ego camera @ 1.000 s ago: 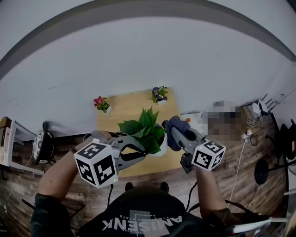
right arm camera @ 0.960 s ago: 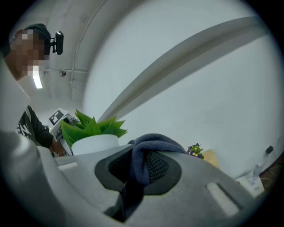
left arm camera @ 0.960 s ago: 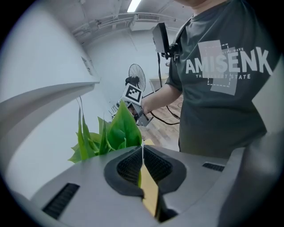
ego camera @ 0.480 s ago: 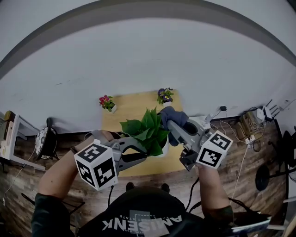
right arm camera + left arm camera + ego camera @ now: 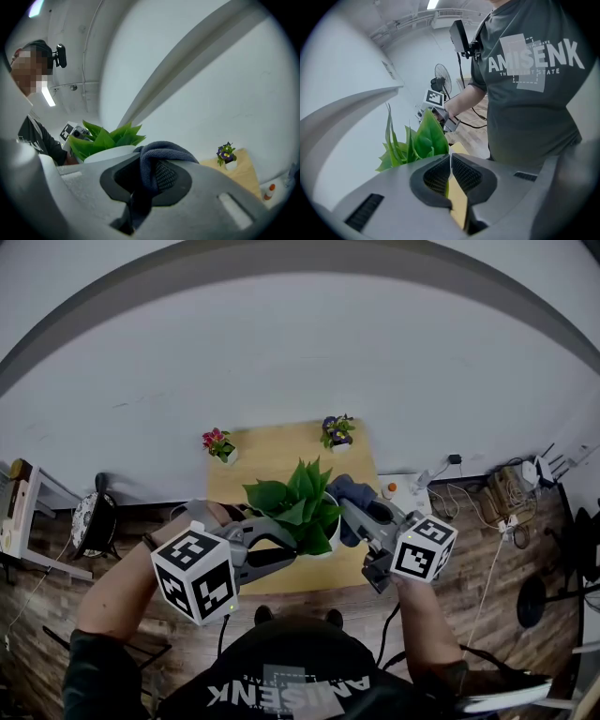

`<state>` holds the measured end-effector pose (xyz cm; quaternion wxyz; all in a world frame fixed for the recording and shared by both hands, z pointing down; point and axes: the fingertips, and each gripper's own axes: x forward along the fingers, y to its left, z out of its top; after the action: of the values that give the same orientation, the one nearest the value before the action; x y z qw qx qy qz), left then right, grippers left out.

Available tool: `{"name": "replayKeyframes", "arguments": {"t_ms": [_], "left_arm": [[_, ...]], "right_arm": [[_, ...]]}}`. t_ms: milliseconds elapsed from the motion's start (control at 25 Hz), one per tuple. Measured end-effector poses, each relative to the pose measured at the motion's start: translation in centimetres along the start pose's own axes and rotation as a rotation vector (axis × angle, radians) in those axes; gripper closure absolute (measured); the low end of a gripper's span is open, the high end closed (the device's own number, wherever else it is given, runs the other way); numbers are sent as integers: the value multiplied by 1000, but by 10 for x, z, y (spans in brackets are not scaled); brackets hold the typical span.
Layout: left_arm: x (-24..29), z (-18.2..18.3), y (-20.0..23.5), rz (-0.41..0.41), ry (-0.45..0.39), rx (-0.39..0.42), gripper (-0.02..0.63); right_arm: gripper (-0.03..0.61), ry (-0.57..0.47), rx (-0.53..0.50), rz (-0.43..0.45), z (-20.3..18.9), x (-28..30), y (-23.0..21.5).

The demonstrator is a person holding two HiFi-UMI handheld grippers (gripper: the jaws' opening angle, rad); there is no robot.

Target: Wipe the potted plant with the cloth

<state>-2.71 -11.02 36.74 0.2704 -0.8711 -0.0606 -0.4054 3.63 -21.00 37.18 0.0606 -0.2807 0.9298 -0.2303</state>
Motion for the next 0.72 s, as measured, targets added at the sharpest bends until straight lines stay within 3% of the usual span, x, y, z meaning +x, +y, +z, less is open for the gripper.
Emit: {"name": "replayKeyframes", "arguments": {"t_ms": [120, 320, 600, 720], "left_arm": [[0, 1, -1, -8, -21, 10, 600], [-12, 12, -5, -59, -160, -4, 600], [-20, 16, 1, -37, -221, -38, 601], [-24, 16, 4, -43, -227, -54, 601]], "right_arm": [[534, 36, 31, -15, -20, -3, -10], [534, 85, 60, -9, -41, -8, -12], [534, 145, 93, 11, -66, -24, -13], [534, 141, 76, 18, -53, -28, -18]]}}
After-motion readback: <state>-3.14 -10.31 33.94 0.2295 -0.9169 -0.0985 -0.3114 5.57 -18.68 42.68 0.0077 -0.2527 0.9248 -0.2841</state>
